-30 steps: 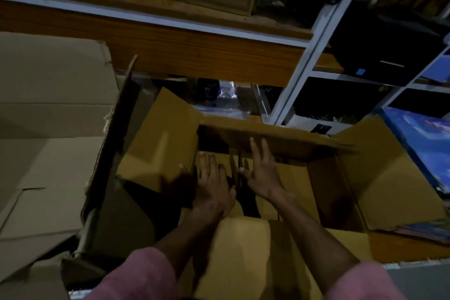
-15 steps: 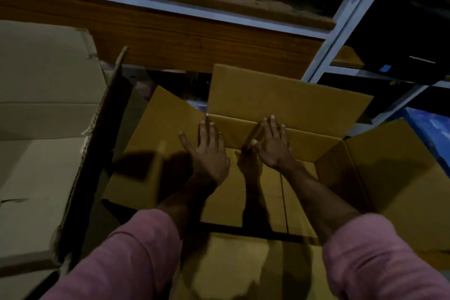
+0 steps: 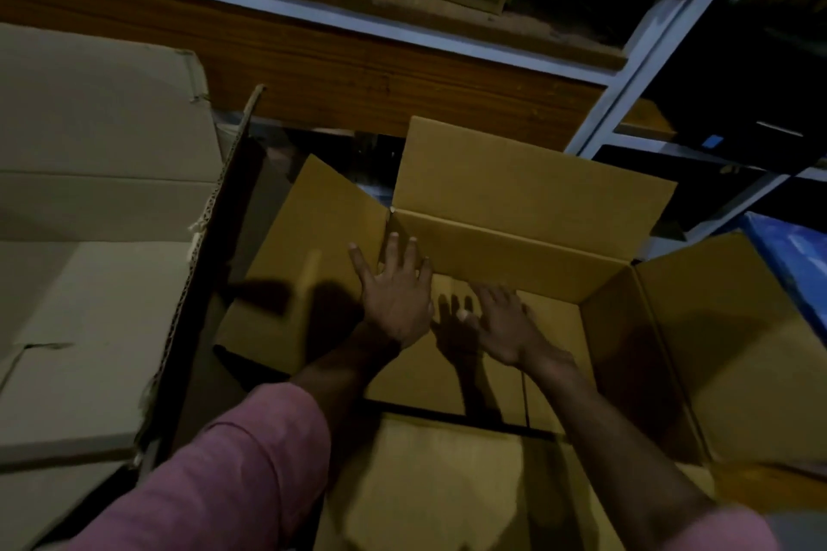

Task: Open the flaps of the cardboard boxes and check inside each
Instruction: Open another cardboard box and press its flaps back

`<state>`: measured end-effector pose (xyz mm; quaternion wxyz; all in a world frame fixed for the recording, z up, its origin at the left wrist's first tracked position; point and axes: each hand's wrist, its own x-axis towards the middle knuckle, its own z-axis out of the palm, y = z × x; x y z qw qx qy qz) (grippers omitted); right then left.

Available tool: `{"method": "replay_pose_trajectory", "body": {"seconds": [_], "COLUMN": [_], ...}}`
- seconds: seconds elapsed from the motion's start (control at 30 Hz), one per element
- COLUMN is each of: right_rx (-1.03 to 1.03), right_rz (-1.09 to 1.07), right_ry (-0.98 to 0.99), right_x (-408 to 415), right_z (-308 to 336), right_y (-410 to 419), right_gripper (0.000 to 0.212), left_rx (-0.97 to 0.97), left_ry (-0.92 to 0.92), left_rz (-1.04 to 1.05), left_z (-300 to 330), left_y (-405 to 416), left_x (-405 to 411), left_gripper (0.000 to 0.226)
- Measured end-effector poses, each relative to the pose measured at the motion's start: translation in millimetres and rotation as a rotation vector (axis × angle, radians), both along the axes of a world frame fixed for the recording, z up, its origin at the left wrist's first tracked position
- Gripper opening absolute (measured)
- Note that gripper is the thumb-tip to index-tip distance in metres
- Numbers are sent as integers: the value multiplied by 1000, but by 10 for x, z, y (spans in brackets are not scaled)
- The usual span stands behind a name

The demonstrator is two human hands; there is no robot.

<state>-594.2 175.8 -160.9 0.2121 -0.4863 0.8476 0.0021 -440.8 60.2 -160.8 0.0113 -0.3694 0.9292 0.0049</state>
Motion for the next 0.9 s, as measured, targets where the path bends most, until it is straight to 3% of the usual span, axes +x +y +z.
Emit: {"method": "replay_pose_trajectory", "body": {"seconds": [0.2,0.4,0.53,0.7,0.9], "right_rx": [-15,-269,-279,-274,-166], "right_rz": [-6,-11,-14,-270,-490], "right_ry": [-194,45,219,320,212], "right_x": [400,653,661,558,230], "right_z": [91,44,-162,-235,-261], "right_y": [791,1752,2414,2828,3120], "right_gripper": [50,52,57,65,96], "left_rx": [133,122,64,116,292], "left_ry": [57,180,163,169,169], "left_rz": [-33,-12,63,264,240], "left_z": [64,-161,-386,-444,-372], "left_y": [660,1387,1658,1852,1818], "left_x": [227,738,1118,1317,1371], "left_gripper": [51,65,77,82,101]}}
